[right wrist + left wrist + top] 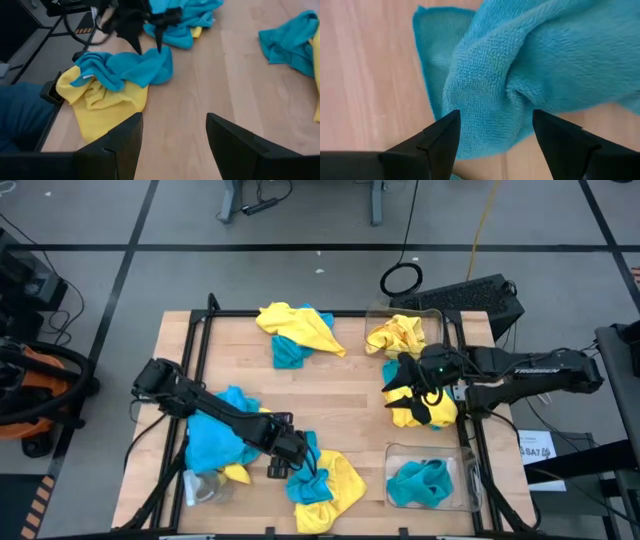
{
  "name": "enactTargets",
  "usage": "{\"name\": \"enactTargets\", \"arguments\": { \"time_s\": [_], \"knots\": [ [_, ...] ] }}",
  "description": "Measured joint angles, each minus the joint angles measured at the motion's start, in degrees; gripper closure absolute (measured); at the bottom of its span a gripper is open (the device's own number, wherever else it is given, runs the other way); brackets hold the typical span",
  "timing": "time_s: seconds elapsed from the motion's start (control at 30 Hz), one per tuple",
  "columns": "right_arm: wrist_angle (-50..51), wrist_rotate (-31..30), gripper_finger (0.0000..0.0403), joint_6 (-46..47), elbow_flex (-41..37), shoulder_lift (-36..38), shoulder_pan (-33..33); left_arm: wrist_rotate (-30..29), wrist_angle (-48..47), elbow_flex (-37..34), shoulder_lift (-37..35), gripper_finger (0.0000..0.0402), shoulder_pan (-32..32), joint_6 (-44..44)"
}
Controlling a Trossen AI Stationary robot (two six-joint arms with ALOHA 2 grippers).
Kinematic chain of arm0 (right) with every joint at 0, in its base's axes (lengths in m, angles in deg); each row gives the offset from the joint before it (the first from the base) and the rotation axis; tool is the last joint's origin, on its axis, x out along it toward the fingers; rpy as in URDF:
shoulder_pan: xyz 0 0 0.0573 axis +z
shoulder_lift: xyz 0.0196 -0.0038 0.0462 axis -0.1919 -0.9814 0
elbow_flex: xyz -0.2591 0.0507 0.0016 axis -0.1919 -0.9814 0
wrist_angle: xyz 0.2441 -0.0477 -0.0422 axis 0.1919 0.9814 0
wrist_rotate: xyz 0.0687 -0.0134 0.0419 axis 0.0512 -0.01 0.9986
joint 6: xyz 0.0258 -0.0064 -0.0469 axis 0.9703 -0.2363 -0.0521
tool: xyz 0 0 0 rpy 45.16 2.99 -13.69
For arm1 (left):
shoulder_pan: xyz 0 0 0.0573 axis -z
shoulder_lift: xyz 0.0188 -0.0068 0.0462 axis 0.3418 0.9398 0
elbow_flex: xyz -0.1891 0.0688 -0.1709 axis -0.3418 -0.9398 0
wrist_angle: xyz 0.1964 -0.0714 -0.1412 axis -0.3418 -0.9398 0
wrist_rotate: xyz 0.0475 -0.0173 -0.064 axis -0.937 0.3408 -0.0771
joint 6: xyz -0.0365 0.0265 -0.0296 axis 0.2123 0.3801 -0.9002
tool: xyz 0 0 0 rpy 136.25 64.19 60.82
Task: Sort microfiber towel by color & place in baskets
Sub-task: Put the blue microfiber cloth into the bottom transparent bin
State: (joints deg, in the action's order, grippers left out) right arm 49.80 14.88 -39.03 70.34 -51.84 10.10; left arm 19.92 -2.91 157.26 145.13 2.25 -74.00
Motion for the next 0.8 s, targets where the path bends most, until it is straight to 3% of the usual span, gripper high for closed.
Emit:
{"name": "enactTargets", "arguments": {
  "time_s": [0.27,0.4,0.6,0.8],
  "knots": [
    [-3.58,-6.12,0.0193,1.64,0.00,0.00,7.43,-0.66,1.25,0.08,4.87,0.0169,-0.09,0.79],
    [-4.92,-9.42,0.0193,2.32,0.00,0.00,10.78,-1.57,1.61,0.22,5.42,0.0230,-0.04,1.88],
    [-5.10,-13.83,0.0193,2.74,0.00,-0.67,15.07,-4.90,0.48,0.09,4.38,0.0373,-0.41,3.46],
    [-8.04,-13.95,0.0193,2.74,0.00,-3.58,17.87,-7.50,-1.84,0.24,0.30,0.0387,-1.20,3.33]
  ]
}}
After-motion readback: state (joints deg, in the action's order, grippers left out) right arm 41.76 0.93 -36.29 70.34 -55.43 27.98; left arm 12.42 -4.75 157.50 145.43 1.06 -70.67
